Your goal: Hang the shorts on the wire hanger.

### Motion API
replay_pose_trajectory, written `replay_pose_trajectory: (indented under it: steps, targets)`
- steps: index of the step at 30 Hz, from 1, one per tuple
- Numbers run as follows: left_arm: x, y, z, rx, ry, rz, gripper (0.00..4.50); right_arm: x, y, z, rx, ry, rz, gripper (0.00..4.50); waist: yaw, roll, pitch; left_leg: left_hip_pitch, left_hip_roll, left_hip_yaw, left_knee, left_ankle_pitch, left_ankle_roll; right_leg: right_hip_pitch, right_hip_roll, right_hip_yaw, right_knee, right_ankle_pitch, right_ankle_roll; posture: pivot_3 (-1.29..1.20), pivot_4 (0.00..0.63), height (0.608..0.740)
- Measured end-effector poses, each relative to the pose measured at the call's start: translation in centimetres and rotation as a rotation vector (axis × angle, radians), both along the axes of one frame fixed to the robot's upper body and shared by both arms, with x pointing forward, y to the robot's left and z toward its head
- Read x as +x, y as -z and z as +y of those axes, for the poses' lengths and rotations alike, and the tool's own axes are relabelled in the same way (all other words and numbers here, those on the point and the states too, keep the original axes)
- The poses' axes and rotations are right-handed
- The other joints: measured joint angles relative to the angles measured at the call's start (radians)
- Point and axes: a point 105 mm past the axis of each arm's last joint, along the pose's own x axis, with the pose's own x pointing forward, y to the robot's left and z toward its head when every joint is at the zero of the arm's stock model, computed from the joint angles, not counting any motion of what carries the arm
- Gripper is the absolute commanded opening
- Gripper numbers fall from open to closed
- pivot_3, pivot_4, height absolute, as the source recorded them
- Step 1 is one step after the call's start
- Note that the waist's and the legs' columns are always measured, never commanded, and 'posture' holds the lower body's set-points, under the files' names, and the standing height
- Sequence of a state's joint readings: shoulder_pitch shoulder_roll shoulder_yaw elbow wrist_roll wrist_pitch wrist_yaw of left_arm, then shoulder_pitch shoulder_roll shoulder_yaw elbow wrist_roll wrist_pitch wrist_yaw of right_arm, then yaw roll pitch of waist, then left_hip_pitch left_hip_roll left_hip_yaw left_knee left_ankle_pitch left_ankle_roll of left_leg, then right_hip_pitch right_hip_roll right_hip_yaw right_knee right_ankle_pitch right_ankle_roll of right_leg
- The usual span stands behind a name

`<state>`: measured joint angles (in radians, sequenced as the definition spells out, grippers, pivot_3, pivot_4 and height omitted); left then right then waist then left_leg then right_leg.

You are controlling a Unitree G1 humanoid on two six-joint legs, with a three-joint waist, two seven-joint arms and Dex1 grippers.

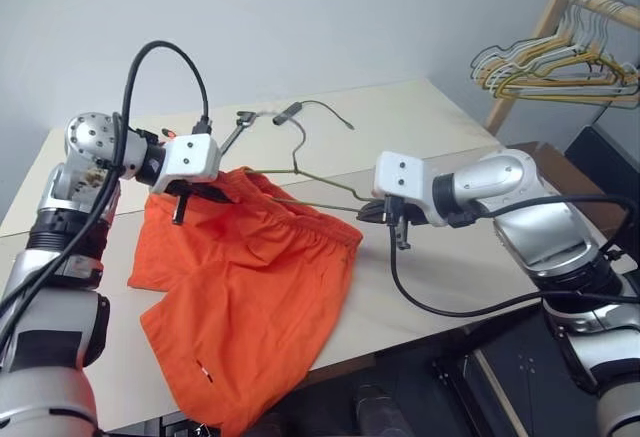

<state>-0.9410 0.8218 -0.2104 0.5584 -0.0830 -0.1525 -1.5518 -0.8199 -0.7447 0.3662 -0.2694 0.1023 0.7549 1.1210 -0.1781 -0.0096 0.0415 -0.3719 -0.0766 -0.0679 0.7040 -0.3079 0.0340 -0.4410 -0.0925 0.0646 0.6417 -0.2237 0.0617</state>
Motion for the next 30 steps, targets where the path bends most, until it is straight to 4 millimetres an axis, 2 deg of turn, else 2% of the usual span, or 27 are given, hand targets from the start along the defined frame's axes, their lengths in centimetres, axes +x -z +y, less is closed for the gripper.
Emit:
replay_pose_trajectory:
  steps: [1, 5, 11, 12, 14, 16, 21, 25, 27, 30]
  targets:
    - [0.1, 0.1, -0.1, -0.014, -0.013, 0.008, 0.0, 0.1, -0.1, -0.1, 0.002, 0.006, -0.003, 0.8, 0.0, 0.0, 0.0, 0.0, 0.0, 0.0, 0.0, 0.0, 0.0, 0.0, 0.0, 0.0, 0.0, 0.0, 0.0, -0.15, 0.033, 0.74]
    - [-0.4, -0.2, -0.3, -0.081, -0.034, 0.04, 0.0, 0.5, -0.3, -1.3, 0.034, 0.083, 0.002, 2.17, -0.001, 0.0, 0.0, 0.0, 0.0, -0.001, 0.0, 0.0, 0.001, 0.0, 0.0, 0.0, 0.0, 0.0, 0.0, -0.15, 0.04, 0.74]
    - [-1.2, 0.2, 0.8, -0.12, -0.091, 0.105, 0.0, 0.8, 0.2, -6.8, 0.142, 0.333, 0.052, 4.28, 0.006, 0.0, 0.0, 0.0, 0.0, -0.001, 0.001, -0.001, 0.002, 0.001, 0.0, 0.0, 0.0, 0.0, 0.0, -0.15, 0.059, 0.74]
    - [-1.4, 0.2, 1.0, -0.118, -0.095, 0.117, 0.0, 0.5, 0.6, -7.9, 0.156, 0.375, 0.068, 4.48, 0.008, 0.0, 0.0, 0.0, 0.0, -0.001, 0.0, -0.001, 0.002, 0.001, 0.0, 0.0, 0.0, 0.0, 0.0, -0.15, 0.062, 0.74]
    - [-1.6, 0.3, 1.3, -0.121, -0.105, 0.138, 0.0, -0.1, 1.7, -9.0, 0.187, 0.415, 0.107, 4.48, 0.01, 0.0, 0.0, 0.0, 0.0, -0.001, 0.0, -0.003, 0.005, 0.001, 0.0, 0.0, 0.0, 0.0, 0.0, -0.15, 0.067, 0.74]
    - [-1.7, 0.4, 1.5, -0.123, -0.113, 0.156, 0.0, -1.5, 3.4, -9.0, 0.247, 0.406, 0.183, 4.48, 0.012, 0.0, 0.0, 0.001, 0.001, -0.001, 0.0, -0.005, 0.008, 0.002, 0.0, 0.001, 0.0, 0.0, 0.0, -0.15, 0.069, 0.74]
    - [-1.7, 0.5, 1.4, -0.127, -0.111, 0.16, 0.0, -3.1, 5.8, -5.1, 0.446, 0.338, 0.29, 4.48, 0.004, 0.0, 0.0, 0.003, 0.001, -0.001, 0.0, -0.005, 0.008, 0.003, 0.0, 0.002, 0.001, 0.0, 0.0, -0.15, 0.075, 0.74]
    - [-1.7, 0.5, 1.3, -0.13, -0.111, 0.163, 0.0, -2.7, 7.2, -1.8, 0.546, 0.354, 0.333, 4.48, 0.003, 0.001, 0.001, 0.003, 0.001, -0.001, 0.0, -0.005, 0.008, 0.002, 0.0, 0.002, 0.002, 0.0, 0.0, -0.15, 0.076, 0.74]
    - [-1.7, 0.5, 1.3, -0.131, -0.111, 0.164, 0.0, -1.9, 8.2, -0.6, 0.58, 0.397, 0.362, 4.48, 0.003, 0.001, 0.001, 0.003, 0.001, -0.001, 0.0, -0.002, 0.004, 0.002, 0.0, 0.002, 0.002, 0.0, 0.0, -0.14, 0.077, 0.74]
    - [-1.7, 0.5, 1.3, -0.131, -0.112, 0.165, 0.0, -1.0, 9.8, 0.5, 0.624, 0.457, 0.408, 3.92, 0.005, 0.001, 0.001, 0.003, 0.0, -0.001, 0.0, -0.001, 0.002, 0.002, 0.0, 0.002, 0.002, 0.0, 0.0, -0.13, 0.078, 0.74]
